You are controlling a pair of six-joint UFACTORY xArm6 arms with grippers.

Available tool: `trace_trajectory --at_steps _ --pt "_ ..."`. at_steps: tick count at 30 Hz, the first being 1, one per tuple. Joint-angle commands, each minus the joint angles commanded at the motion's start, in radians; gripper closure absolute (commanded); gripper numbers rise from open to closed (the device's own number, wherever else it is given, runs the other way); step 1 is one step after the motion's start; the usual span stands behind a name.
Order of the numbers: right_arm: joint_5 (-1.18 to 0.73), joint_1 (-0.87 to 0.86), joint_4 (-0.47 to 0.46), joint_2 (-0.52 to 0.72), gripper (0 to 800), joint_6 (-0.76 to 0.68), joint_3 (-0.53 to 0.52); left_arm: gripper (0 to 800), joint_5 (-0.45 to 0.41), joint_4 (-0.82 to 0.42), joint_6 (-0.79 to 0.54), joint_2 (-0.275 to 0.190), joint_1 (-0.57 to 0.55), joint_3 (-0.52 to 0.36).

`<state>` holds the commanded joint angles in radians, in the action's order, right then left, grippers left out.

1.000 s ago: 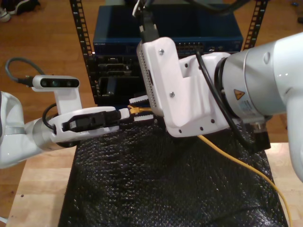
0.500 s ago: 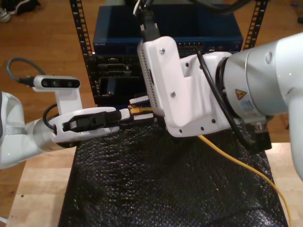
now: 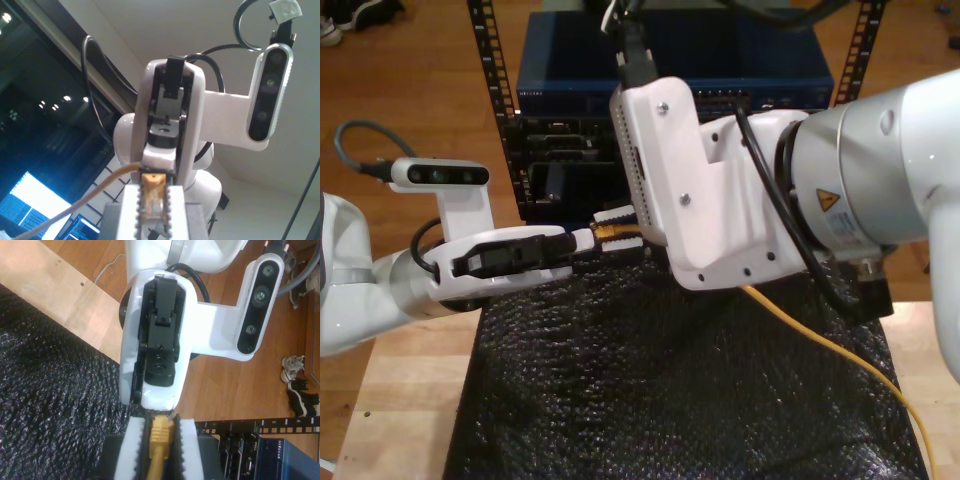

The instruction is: Grab the cable and plug it in

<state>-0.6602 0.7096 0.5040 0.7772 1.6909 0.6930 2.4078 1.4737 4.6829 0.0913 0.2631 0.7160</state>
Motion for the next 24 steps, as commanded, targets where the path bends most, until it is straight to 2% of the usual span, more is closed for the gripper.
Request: trace_trajectory --at_steps 3,6,9,12,15,18,20,24 --pt "0.000 0.000 0.000 0.000 742 0.000 0.000 766 0.002 0.000 0.002 0.000 0.000 -0.002" --pt "0.000 0.000 0.000 0.000 772 0.000 0.000 701 0.002 0.000 0.000 0.000 -0.002 -0.002" --pt "0.000 0.000 0.000 0.000 792 0.000 0.000 546 0.002 0.000 0.000 0.000 0.000 -0.002" --pt "0.000 0.000 0.002 0.000 798 0.000 0.000 474 0.002 0.000 -0.002 0.002 0.000 -0.002" --pt "0.000 0.000 0.006 0.000 798 0.000 0.000 318 0.000 0.002 -0.003 0.003 0.000 -0.003" --pt "0.000 0.000 0.012 -0.002 798 0.000 0.000 226 0.000 0.003 -0.003 0.003 0.000 -0.002" --pt "0.002 -0.002 0.014 -0.005 798 -0.002 0.002 120 0.002 0.011 -0.003 0.002 0.003 0.000" --pt "0.002 -0.005 0.018 -0.014 798 -0.008 0.006 32 -0.005 0.031 -0.003 0.000 0.006 0.009"
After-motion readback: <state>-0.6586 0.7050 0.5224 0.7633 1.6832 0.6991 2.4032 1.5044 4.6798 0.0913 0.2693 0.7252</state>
